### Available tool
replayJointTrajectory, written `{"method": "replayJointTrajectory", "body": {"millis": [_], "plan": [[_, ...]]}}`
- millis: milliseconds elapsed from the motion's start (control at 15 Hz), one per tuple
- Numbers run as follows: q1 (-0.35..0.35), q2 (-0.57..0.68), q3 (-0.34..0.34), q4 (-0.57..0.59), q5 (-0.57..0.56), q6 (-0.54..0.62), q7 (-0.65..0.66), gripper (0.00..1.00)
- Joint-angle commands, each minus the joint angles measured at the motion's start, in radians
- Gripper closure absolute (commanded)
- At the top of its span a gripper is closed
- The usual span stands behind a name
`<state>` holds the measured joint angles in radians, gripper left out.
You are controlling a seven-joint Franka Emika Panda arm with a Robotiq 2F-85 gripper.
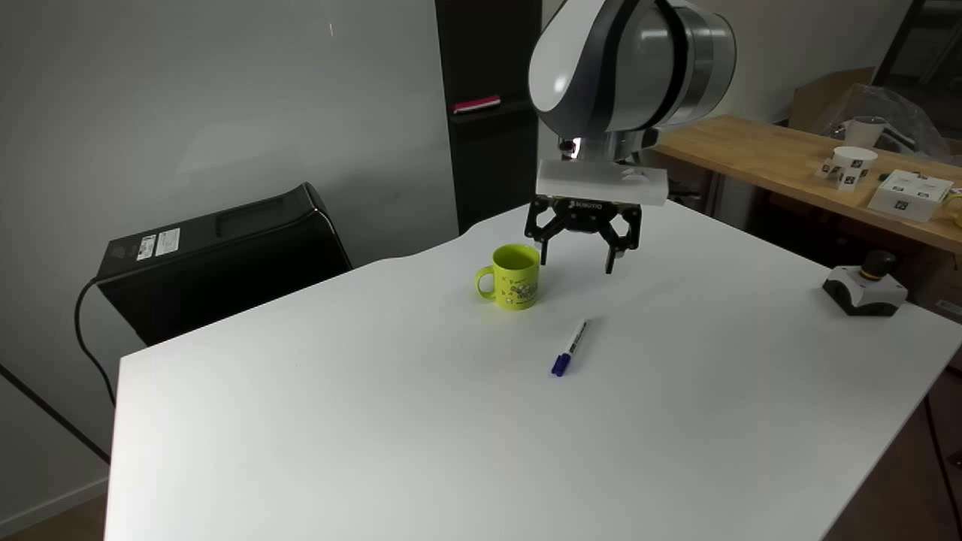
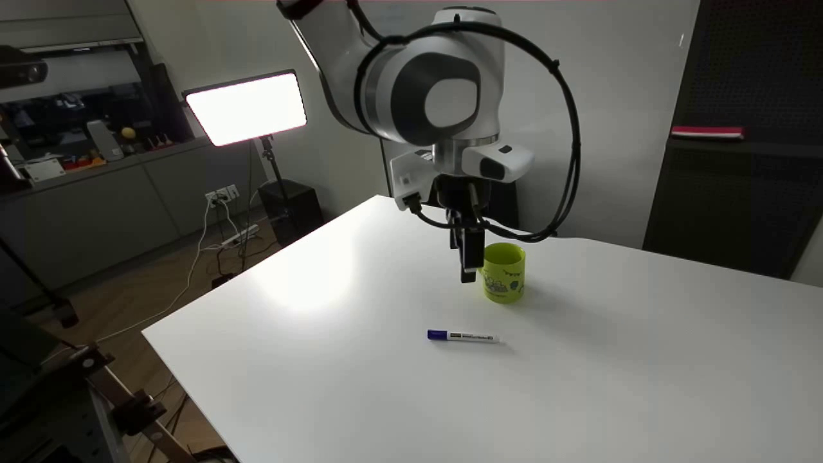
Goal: Put the marker in the cup
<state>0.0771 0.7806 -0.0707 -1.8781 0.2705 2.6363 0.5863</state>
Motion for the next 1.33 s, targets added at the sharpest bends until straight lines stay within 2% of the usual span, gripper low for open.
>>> {"method": "replayJointTrajectory", "body": {"millis": [0,733,1267], "plan": [[0.052,0.114,-0.038,0.11,-0.004,-0.004,0.089,0.0],[0.072,0.346,-0.083,0.298,-0.006,-0.003,0.203,0.0],[0.077,0.425,-0.091,0.38,-0.002,0.003,0.292,0.0]]}}
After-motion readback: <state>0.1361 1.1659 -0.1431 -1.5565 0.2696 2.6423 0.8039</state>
